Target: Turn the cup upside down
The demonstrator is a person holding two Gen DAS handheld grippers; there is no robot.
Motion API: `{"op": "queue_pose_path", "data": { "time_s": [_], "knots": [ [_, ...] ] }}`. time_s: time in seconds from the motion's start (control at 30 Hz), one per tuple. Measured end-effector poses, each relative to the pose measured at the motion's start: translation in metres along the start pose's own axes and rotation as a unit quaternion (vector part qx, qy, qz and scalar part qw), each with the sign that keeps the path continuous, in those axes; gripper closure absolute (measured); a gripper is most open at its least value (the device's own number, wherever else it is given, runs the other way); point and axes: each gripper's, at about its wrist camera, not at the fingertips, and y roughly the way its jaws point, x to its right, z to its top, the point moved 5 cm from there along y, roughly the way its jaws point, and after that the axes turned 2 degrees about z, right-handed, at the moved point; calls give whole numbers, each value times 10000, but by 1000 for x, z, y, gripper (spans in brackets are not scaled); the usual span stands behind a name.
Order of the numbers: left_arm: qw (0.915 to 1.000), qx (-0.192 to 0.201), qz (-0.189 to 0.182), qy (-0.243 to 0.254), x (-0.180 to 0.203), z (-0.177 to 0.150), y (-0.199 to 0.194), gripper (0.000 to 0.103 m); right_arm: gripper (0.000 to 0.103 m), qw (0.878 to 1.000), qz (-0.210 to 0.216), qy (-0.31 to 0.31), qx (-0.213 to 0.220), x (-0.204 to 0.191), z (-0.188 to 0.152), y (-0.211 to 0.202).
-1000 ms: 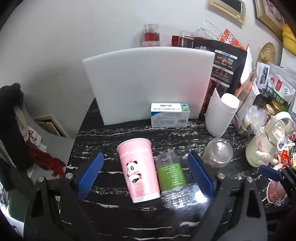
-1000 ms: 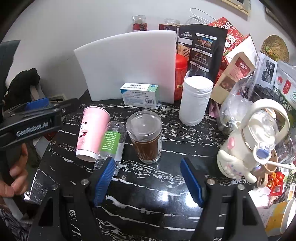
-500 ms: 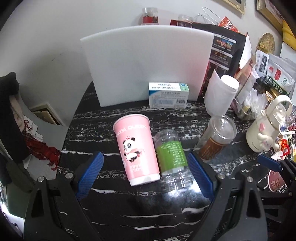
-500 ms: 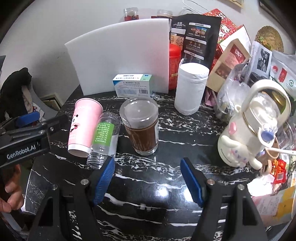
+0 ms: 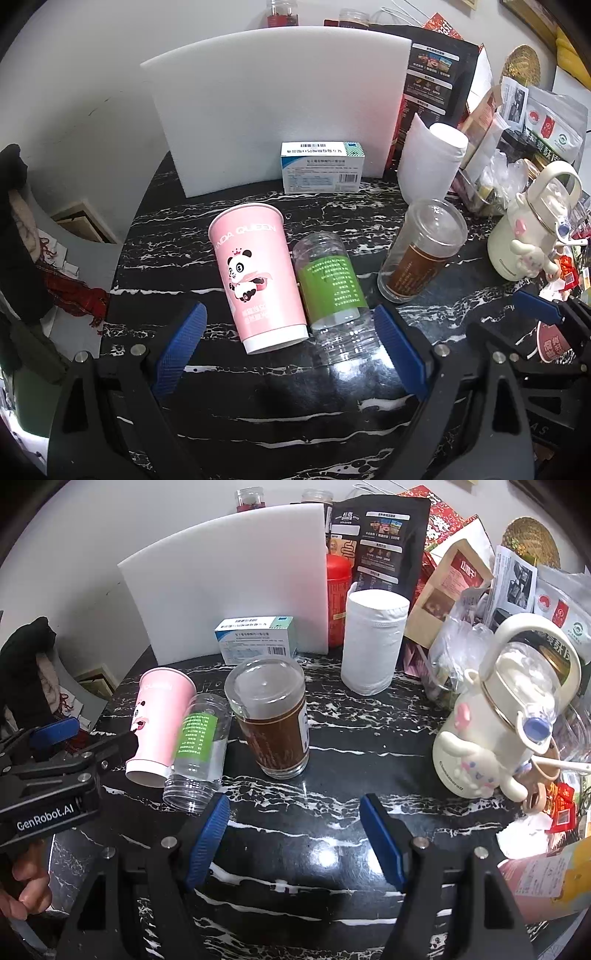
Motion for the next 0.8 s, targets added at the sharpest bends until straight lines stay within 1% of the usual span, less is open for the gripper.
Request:
{"op": "queue_pose_path", "data": {
  "time_s": [0.33, 0.8],
  "knots": [
    [9999, -42, -93, 5, 1, 1, 1, 11, 29, 10000, 15, 10, 4, 0, 0, -1],
    [9999, -126, -88, 36, 1, -2, 3, 11, 29, 10000, 20, 28, -1, -2, 0, -3]
  ]
}}
